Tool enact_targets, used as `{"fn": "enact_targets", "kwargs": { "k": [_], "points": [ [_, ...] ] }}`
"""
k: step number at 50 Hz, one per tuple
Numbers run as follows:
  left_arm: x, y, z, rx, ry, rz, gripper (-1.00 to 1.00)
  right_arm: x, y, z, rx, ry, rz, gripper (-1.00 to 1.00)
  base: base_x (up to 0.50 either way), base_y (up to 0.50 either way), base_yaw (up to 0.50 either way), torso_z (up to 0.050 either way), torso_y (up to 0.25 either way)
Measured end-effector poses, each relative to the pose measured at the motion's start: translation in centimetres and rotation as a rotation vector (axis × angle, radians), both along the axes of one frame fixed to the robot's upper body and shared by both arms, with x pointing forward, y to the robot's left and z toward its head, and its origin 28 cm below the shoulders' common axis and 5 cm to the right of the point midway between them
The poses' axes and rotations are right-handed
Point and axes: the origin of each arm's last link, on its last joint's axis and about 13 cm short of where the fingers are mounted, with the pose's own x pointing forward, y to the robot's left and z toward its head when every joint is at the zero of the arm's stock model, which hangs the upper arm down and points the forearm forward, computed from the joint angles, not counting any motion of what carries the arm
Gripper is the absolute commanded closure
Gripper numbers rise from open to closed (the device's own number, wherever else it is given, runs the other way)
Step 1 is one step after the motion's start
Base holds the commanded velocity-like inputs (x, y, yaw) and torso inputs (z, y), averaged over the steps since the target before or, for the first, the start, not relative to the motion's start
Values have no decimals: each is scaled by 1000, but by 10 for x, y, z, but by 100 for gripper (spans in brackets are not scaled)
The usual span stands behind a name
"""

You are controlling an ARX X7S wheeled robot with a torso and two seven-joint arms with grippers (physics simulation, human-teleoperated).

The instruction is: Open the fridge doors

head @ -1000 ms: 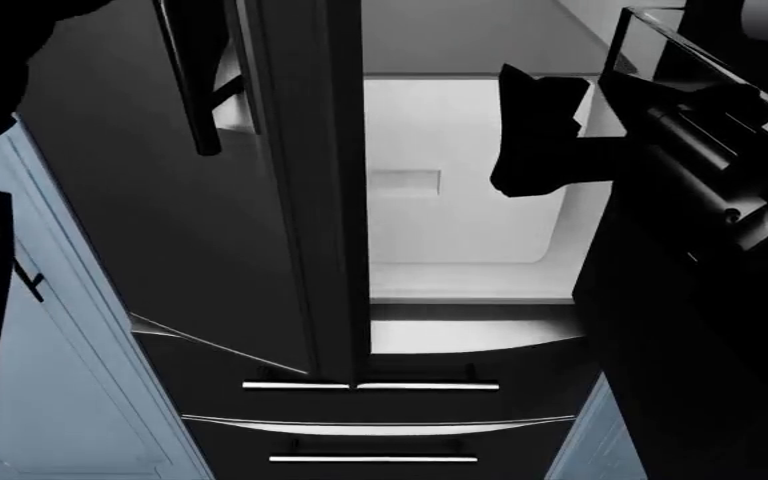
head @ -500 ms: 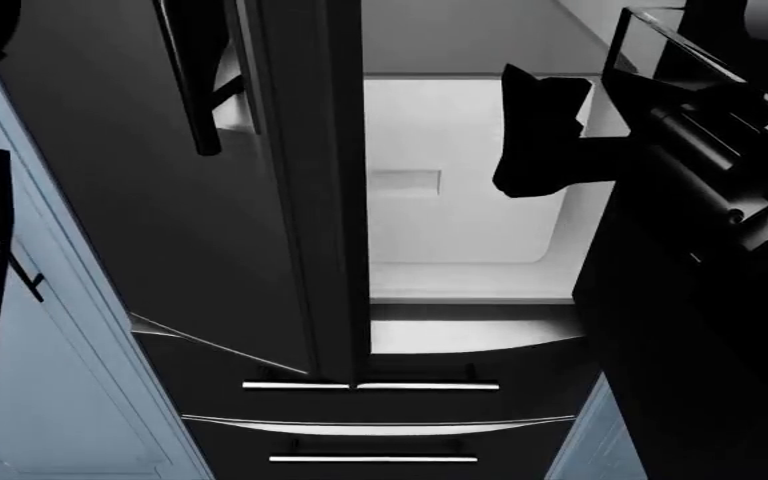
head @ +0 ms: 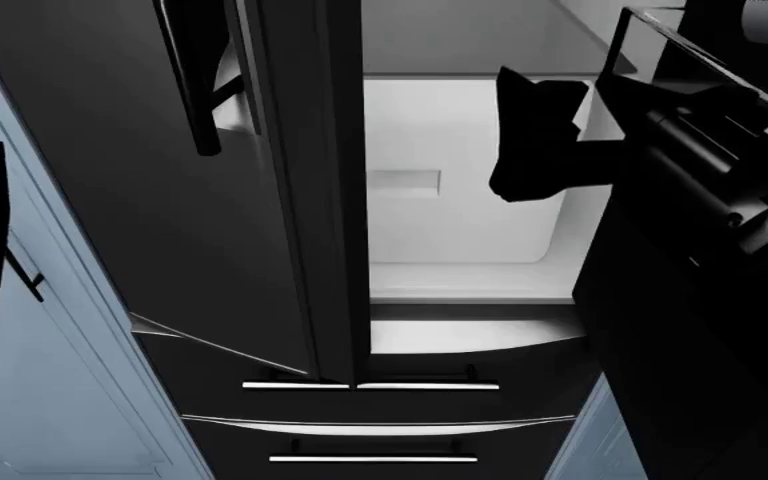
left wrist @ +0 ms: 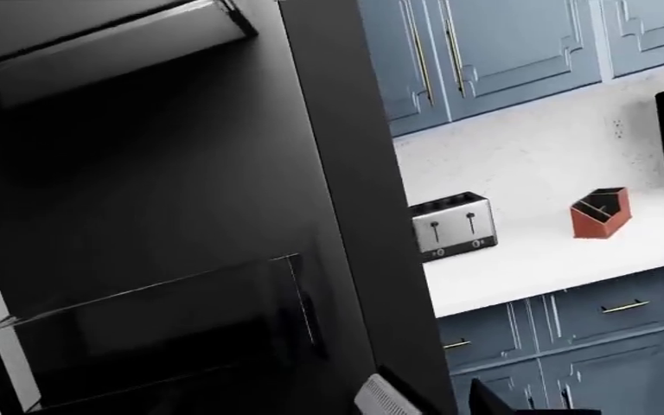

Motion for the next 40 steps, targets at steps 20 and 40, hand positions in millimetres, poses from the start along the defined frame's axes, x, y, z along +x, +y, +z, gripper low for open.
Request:
{"fn": "enact_targets", "kwargs": {
  "k": [20, 40],
  "points": [
    [39, -20, 25, -67, 89, 39, -100, -1, 0, -1, 15, 15, 11, -100, 0, 0, 0, 0, 0],
    [45, -44, 35, -72, 141, 14, -100, 1, 0, -2, 31, 27, 20, -100, 0, 0, 0, 0, 0]
  ]
}}
